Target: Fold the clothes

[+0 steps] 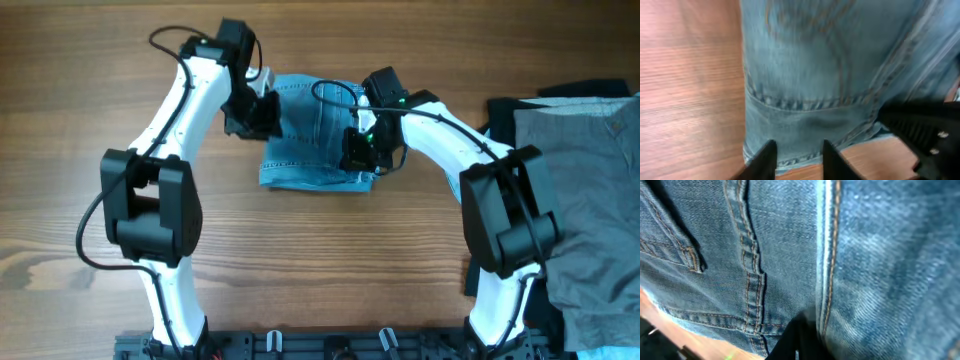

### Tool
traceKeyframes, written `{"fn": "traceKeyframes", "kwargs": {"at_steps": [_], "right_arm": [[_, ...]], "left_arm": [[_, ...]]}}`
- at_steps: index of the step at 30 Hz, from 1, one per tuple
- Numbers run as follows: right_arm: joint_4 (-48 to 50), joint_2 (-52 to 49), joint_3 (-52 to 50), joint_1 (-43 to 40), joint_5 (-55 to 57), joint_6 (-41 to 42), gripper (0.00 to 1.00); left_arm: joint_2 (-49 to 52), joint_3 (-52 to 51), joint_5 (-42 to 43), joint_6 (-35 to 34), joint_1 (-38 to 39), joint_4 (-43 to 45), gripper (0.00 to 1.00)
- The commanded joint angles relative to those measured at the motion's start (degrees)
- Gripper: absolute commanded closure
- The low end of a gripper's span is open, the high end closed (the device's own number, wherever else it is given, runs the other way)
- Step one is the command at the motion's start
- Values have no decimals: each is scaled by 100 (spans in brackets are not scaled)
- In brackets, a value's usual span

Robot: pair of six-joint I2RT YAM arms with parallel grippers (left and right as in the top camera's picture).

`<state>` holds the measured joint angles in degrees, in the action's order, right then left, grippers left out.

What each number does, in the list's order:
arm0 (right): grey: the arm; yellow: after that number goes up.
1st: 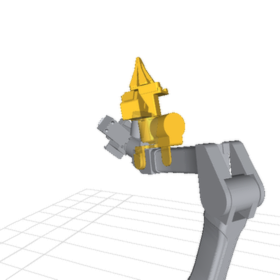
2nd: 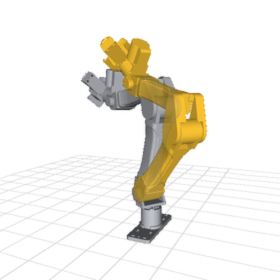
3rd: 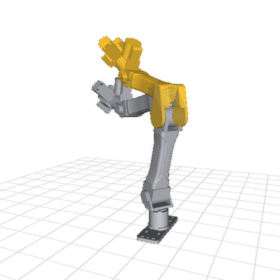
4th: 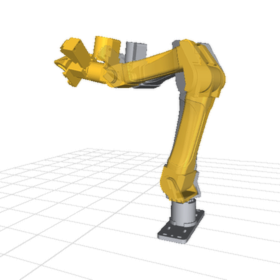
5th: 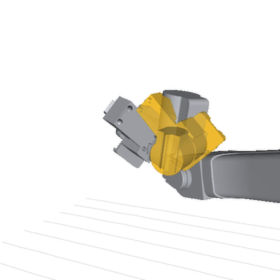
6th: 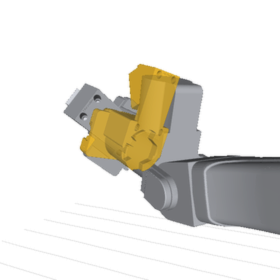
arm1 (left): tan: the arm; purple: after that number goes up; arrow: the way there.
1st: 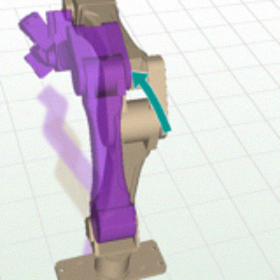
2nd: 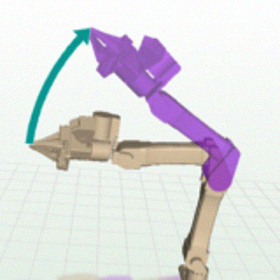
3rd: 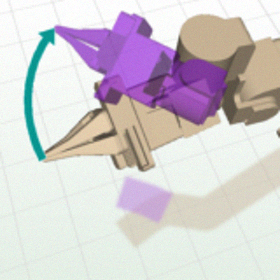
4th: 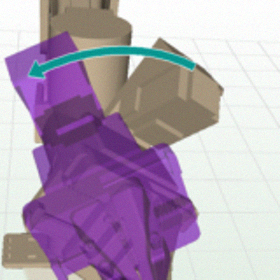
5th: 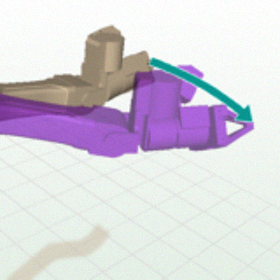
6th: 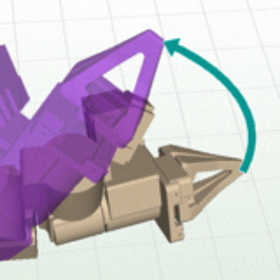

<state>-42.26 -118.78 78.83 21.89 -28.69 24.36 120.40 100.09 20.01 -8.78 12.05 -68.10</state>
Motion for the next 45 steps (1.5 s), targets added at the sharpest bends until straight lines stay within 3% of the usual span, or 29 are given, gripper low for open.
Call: {"fn": "traceKeyframes", "kwargs": {"at_steps": [1, 3, 5, 9, 12, 14, 15, 16, 17, 18, 20, 21, 26, 28, 31, 33, 35, 36, 37, 38, 41, 45], "right_arm": [[-205, -1021, -522, 61, 789, -254, 96], [-192, -986, -503, 61, 717, -262, 95], [-219, -986, -496, 61, 590, -341, 96], [-326, -925, -490, 61, -2, -881, 96], [-396, -494, -490, 59, -173, -1386, 96], [-304, 483, -490, 61, -378, -1845, 96], [-109, 905, -490, 61, -372, -2024, 96], [103, 1294, -490, 59, -313, -2050, 95], [293, 1615, -490, 59, -232, -2046, 92], [455, 1891, -490, 59, -133, -2020, 75], [656, 2343, -490, 59, 59, -1980, 28], [717, 2544, -490, 59, 173, -1978, 13], [920, 2870, -490, 55, 234, -1770, 12], [979, 2868, -490, 11, 232, -1668, 12], [984, 2868, -490, -127, 232, -1668, 12], [1012, 2868, -490, -168, 232, -1668, 12], [1064, 2868, -490, -179, 232, -1665, 12], [1102, 2868, -490, -179, 232, -1661, 13], [1134, 2868, -490, -179, 234, -1650, 14], [1185, 2868, -490, -179, 234, -1641, 15], [1292, 2868, -485, -190, 234, -1641, 16], [1281, 2868, -485, -190, 234, -1641, 17]], "left_arm": [[90, -348, 299, 221, 11, 87, 64], [90, -570, 420, 219, 48, 385, 67], [92, -933, 367, 210, 109, 1003, 80], [118, -1698, -103, -407, 98, 2199, 80], [-66, -1460, -2, -402, -7, 1635, 80], [-501, -1060, 116, -319, -144, 1143, 73], [-789, -955, 98, -83, -221, 1217, 62], [-1034, -938, 55, 59, -313, 1399, 41], [-1176, -938, 4, 114, -402, 1561, 25], [-1231, -938, -17, 111, -472, 1679, 14], [-1156, -951, 11, 107, -627, 1740, 6], [-1025, -990, 90, 107, -673, 1725, 3], [-142, -1029, 890, 264, -704, 1742, 0], [251, -1029, 1593, 490, -702, 1784, 1], [660, -1029, 2028, 861, -597, 1775, 6], [789, -1036, 2105, 1110, -415, 1731, 19], [855, -1097, 2105, 1458, -166, 1711, 43], [940, -1099, 1917, 1456, 2, 1709, 74], [955, -1099, 1803, 1449, 74, 1707, 88], [964, -1099, 1746, 1423, 142, 1700, 96], [758, -990, 1810, 1217, 155, 1547, 96], [4, -402, 1556, 1220, -557, 1010, 96]]}}
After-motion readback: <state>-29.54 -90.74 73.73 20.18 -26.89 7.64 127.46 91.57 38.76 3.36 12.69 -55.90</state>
